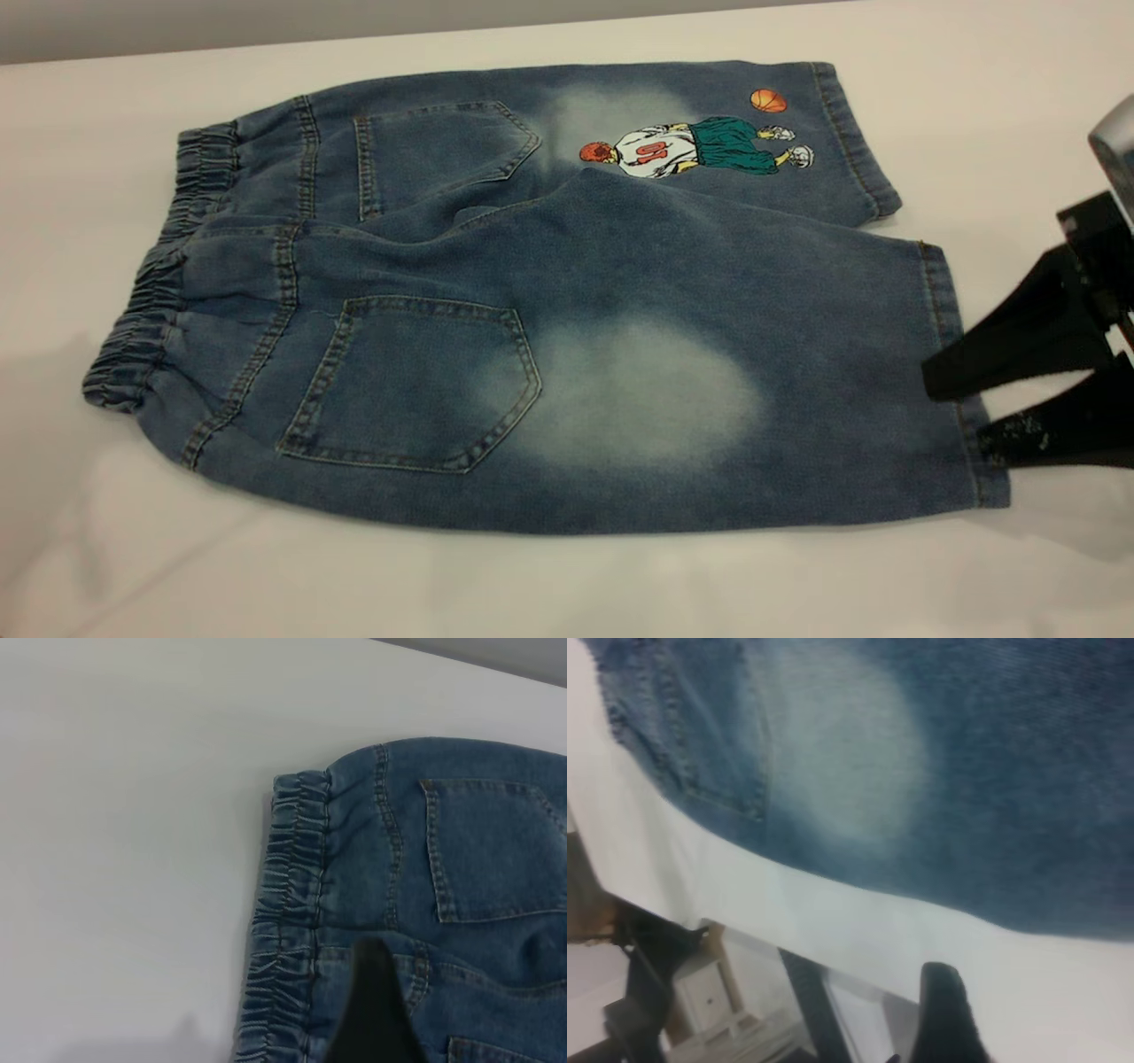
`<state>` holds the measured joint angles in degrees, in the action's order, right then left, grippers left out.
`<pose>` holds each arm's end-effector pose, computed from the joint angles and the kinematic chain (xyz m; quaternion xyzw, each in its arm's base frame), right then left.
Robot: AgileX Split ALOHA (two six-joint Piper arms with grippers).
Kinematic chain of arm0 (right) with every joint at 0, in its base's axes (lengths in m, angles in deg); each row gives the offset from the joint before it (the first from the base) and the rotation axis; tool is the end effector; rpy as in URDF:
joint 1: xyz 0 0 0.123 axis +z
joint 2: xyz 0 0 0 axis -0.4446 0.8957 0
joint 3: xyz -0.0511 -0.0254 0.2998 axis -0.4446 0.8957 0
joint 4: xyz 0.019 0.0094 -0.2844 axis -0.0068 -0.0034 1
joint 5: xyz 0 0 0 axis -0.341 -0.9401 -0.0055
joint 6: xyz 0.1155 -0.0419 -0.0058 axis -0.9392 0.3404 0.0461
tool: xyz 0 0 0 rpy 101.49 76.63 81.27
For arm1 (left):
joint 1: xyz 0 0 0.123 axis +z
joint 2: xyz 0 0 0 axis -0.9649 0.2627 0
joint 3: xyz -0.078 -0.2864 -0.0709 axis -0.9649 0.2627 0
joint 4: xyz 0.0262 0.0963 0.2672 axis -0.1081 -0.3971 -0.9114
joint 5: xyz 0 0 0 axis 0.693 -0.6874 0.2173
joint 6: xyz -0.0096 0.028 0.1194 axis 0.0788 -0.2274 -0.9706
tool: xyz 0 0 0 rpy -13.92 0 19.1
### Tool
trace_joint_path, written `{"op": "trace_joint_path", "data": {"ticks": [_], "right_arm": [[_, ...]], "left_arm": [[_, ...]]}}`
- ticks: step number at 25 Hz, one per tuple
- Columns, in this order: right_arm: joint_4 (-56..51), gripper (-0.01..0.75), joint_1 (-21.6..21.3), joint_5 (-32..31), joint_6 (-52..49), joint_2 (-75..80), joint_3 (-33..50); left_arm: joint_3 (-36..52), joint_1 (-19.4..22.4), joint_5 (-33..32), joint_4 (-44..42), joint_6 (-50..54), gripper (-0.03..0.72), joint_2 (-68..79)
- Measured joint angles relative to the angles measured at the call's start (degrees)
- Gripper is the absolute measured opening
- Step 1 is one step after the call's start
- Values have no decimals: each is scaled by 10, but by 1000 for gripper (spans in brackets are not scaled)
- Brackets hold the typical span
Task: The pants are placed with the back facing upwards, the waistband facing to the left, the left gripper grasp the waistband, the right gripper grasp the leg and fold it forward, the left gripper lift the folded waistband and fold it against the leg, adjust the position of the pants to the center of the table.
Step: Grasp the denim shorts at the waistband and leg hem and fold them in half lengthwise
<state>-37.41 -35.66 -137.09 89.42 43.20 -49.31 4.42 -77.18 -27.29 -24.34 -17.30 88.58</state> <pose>0.2260 0.0581 0.0205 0.1055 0.9015 0.4195 0.0136 0.2777 -0.0152 0.2259 -0.0973 0.8995 -0.0790 0.4186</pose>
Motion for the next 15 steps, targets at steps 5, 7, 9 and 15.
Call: {"op": "trace_joint_path", "data": {"ticks": [5,7,9,15], "right_arm": [[15,395,0,16,-15,4,25],[13,395,0,32,-14,4,36],[13,395,0,42,-12,5,37],[-6,395,1,38,13,32,35]], "left_arm": [[0,0,-1,0,-1,467,0],[0,0,-1,0,-1,467,0],[0,0,-1,0,-1,467,0],[0,0,-2,0,-1,467,0]]}}
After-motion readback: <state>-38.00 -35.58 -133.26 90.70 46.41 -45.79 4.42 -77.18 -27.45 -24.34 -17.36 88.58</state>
